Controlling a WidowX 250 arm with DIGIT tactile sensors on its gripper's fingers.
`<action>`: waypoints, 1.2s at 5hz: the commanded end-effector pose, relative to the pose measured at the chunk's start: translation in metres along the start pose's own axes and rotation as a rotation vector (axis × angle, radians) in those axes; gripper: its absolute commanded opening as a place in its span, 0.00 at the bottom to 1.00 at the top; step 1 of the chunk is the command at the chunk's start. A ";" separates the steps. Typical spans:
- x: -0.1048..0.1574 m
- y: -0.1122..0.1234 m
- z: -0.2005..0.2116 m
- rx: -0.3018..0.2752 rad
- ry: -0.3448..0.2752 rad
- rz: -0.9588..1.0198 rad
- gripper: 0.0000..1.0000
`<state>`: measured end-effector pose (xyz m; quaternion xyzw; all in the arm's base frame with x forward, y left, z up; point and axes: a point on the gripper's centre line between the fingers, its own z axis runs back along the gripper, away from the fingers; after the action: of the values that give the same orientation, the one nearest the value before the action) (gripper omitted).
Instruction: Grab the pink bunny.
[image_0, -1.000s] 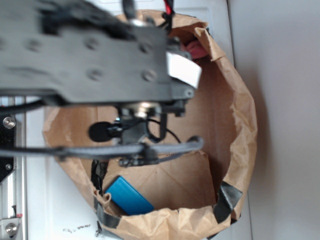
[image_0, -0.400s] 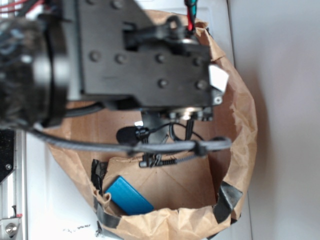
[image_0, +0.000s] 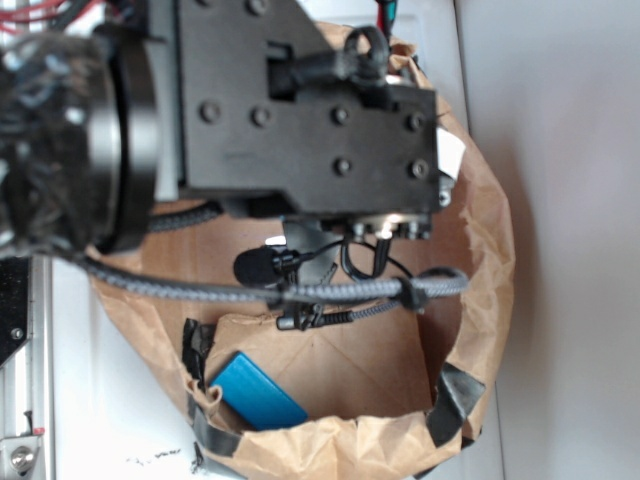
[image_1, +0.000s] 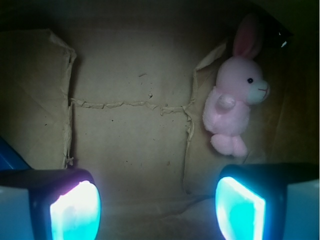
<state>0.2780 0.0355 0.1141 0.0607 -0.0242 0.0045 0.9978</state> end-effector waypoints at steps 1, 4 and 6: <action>0.008 0.001 0.015 -0.002 -0.052 0.011 1.00; 0.011 0.040 -0.026 0.060 -0.097 0.073 1.00; 0.005 0.078 -0.032 0.113 -0.067 0.186 1.00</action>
<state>0.2789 0.1059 0.0756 0.1077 -0.0360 0.0754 0.9907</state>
